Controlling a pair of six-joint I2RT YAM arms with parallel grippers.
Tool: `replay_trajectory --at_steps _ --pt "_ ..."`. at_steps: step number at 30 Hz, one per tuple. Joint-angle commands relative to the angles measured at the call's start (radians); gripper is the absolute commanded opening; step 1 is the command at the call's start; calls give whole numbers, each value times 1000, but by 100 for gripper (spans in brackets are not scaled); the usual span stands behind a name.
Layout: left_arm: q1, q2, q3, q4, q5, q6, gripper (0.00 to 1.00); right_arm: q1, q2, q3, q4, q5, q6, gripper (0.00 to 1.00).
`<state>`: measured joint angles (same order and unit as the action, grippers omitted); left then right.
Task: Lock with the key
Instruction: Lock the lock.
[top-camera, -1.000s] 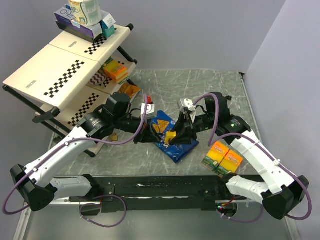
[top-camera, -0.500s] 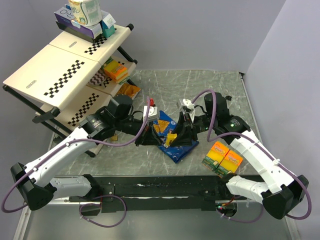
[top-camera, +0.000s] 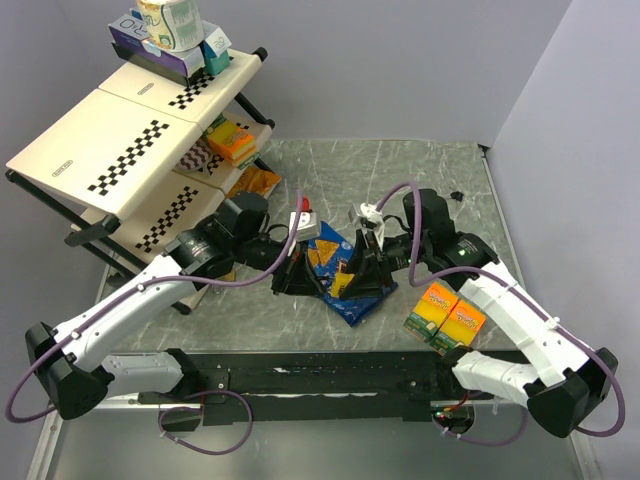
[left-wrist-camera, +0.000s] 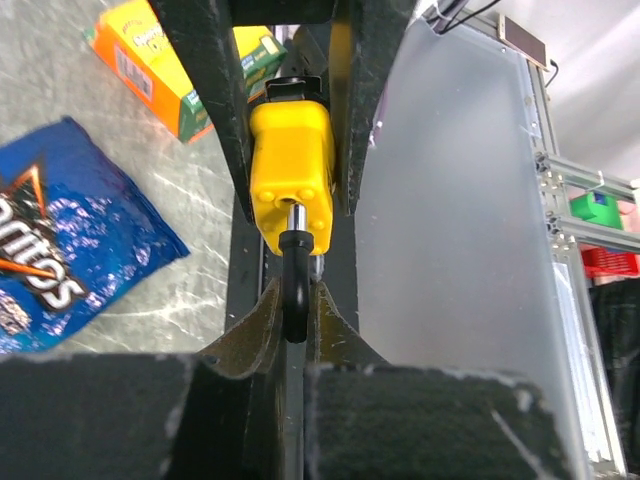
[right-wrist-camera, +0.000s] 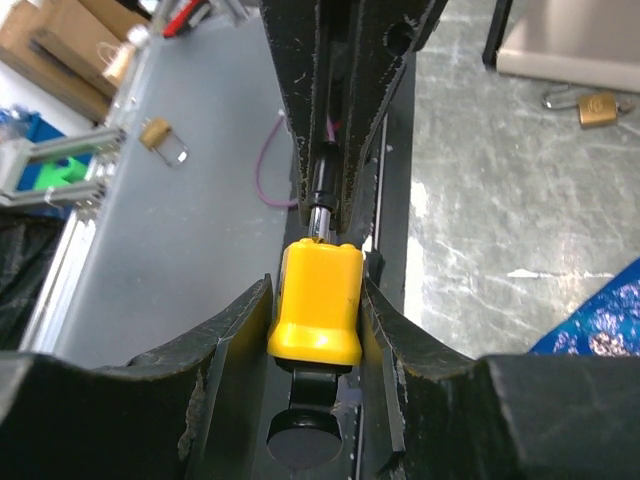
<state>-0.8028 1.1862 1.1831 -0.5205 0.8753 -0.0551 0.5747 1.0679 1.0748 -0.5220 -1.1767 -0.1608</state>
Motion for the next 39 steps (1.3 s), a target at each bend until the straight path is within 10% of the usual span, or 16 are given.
replay_trajectory --at_steps 1,39 --pt "-87 69 -16 206 88 -46 1 65 23 71 240 97 -123 0" --pt "-100 20 -82 346 47 -65 1 99 49 73 300 92 -38 0"
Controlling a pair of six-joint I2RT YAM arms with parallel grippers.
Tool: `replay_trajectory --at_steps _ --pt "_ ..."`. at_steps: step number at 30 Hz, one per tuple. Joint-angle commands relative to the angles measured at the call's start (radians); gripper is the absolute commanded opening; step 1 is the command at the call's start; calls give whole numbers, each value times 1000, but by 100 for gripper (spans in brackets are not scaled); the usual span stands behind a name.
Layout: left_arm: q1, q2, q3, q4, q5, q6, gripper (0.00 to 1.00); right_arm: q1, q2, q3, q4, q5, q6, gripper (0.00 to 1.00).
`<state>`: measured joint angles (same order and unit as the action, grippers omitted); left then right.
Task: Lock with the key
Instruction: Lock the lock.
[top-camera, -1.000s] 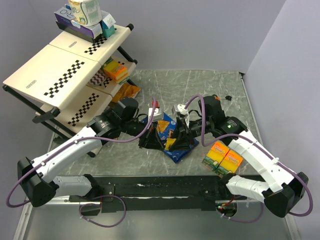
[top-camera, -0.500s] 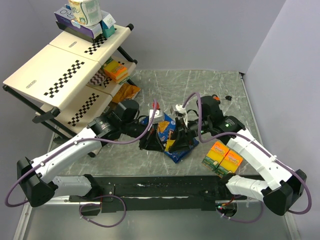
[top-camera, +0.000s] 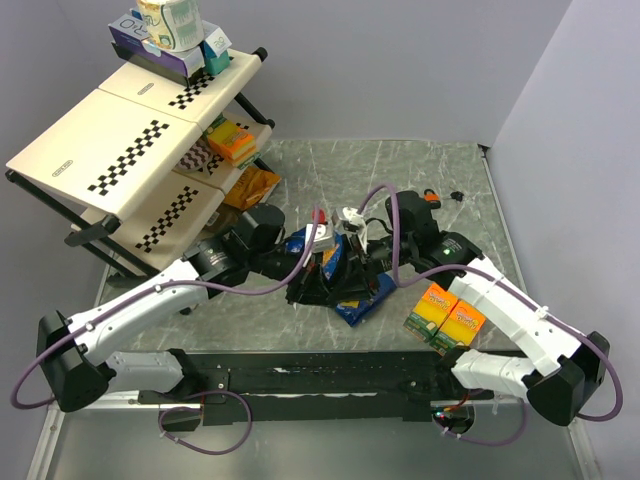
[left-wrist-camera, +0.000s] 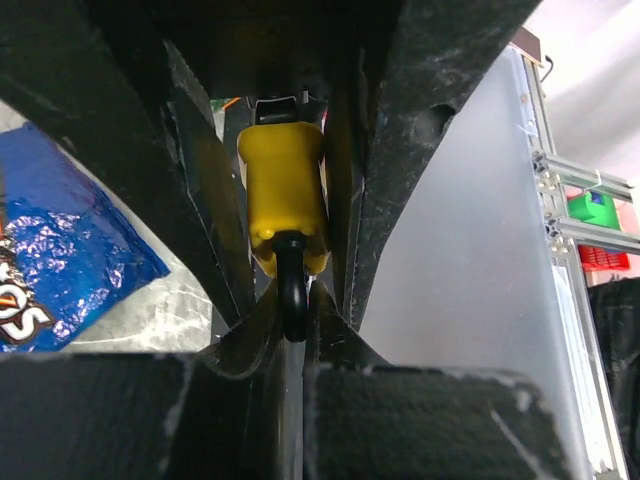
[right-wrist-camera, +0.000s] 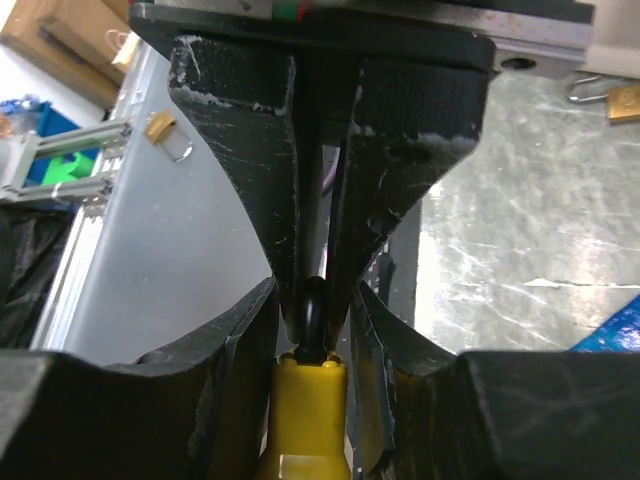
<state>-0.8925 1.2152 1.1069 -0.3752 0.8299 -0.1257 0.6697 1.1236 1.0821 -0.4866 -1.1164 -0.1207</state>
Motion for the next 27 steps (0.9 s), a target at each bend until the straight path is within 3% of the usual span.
replay_trajectory --at_steps 1,2,7,8,10,13,20,27 --pt "7 -31 -10 174 97 15 1 -7 -16 58 246 38 -85 0" --pt "27 -43 -16 162 100 26 1 -16 -25 52 229 46 -89 1" --pt "122 -100 -13 76 92 113 1 -119 -77 22 111 49 -117 31" --pt "147 -103 -7 52 92 115 1 -136 -88 25 93 47 -123 47" --pt "168 -118 -1 30 98 170 1 -194 -93 39 36 37 -140 65" --pt "199 -129 10 -20 98 221 1 -252 -102 68 -39 24 -175 76" --pt "231 -149 24 -57 116 270 1 -298 -142 95 -165 6 -278 79" --pt "234 -141 27 22 147 207 1 -273 -163 33 -55 -10 -179 80"
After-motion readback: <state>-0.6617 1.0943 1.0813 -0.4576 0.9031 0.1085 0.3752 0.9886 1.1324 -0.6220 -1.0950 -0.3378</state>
